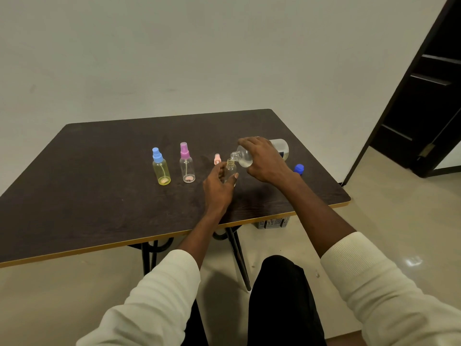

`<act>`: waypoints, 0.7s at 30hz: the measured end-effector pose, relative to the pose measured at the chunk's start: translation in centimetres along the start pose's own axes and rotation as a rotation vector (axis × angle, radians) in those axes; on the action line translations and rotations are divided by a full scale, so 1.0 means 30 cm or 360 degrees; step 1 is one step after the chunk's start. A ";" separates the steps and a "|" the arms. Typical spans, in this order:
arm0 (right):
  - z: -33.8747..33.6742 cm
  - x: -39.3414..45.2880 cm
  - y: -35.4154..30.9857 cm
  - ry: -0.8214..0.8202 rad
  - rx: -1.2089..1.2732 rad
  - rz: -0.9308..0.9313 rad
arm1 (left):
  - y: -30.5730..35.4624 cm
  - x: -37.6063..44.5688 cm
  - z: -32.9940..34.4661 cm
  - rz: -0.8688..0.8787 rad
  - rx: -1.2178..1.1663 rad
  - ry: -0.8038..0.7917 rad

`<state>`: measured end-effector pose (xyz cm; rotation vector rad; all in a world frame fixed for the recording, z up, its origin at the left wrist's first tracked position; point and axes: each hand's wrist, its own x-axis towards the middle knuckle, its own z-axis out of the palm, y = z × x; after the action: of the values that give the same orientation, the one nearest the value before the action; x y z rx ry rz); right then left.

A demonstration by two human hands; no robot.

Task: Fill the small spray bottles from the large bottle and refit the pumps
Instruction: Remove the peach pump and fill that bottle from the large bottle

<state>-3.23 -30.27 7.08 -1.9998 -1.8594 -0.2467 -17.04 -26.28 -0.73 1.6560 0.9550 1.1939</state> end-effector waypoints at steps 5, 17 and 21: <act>0.001 -0.003 -0.002 0.0011 -0.0005 -0.0008 | -0.002 -0.002 -0.003 -0.0008 -0.0039 -0.0007; -0.001 -0.004 0.002 0.0018 0.0004 -0.0020 | 0.006 -0.008 -0.001 -0.0014 -0.0058 0.0005; -0.001 -0.004 0.002 0.0011 0.0008 -0.0016 | 0.003 -0.006 0.001 -0.0014 -0.0060 0.0002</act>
<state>-3.16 -30.39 7.05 -1.9846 -1.8643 -0.2512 -17.05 -26.47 -0.70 1.6201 0.9343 1.2002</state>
